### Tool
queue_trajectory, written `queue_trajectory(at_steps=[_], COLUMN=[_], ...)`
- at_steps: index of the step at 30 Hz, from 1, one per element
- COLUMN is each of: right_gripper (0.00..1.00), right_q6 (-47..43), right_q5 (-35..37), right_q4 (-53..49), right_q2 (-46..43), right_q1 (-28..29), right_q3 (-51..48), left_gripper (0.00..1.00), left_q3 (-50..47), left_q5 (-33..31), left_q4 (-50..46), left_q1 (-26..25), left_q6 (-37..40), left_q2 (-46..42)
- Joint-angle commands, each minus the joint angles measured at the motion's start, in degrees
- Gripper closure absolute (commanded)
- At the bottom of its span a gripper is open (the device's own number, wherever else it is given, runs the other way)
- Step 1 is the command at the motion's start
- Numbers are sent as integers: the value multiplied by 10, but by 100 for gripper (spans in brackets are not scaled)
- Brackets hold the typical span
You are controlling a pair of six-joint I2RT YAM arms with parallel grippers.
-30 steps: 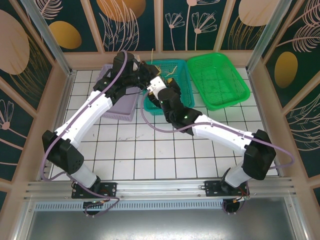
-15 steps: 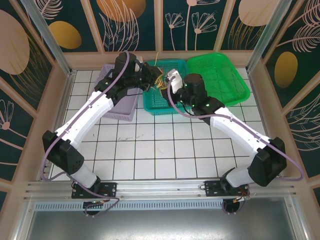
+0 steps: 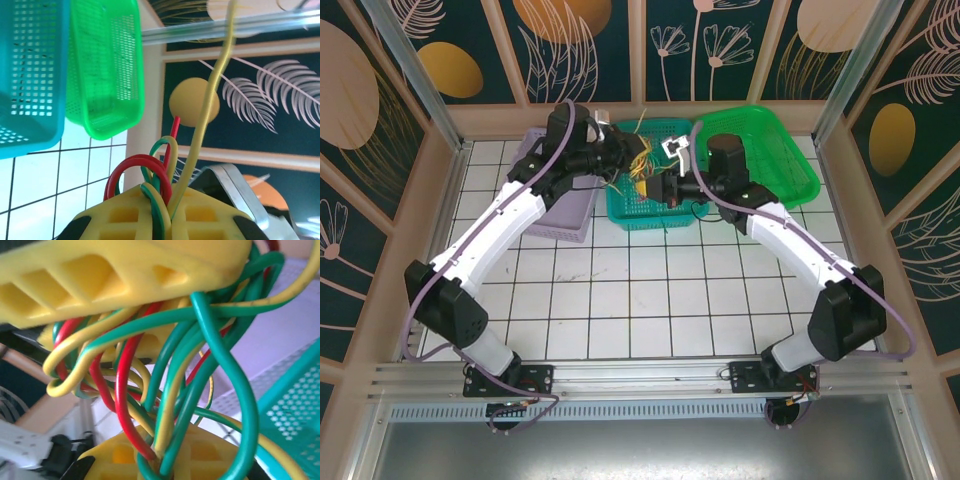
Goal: Untangle the cables
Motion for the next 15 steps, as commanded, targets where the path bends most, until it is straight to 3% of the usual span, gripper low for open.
queue_trajectory(at_steps=[1, 5, 9, 12, 15], right_gripper=[100, 100, 100, 100, 100], right_q6=[181, 268, 174, 179, 147], right_q5=[-204, -255, -256, -244, -207], right_q4=[112, 150, -26, -28, -71], right_q2=[-6, 0, 28, 30, 34], right_q1=[22, 44, 76, 81, 75], right_q3=[-34, -46, 10, 18, 46], left_gripper=[100, 100, 100, 100, 100], left_q3=[-39, -107, -158, -203, -216], left_q5=[40, 75, 65, 52, 40], left_q4=[236, 375, 428, 491, 483], left_q1=[17, 26, 26, 25, 18], left_q6=[71, 107, 149, 129, 120], left_q2=[-32, -56, -78, -92, -100])
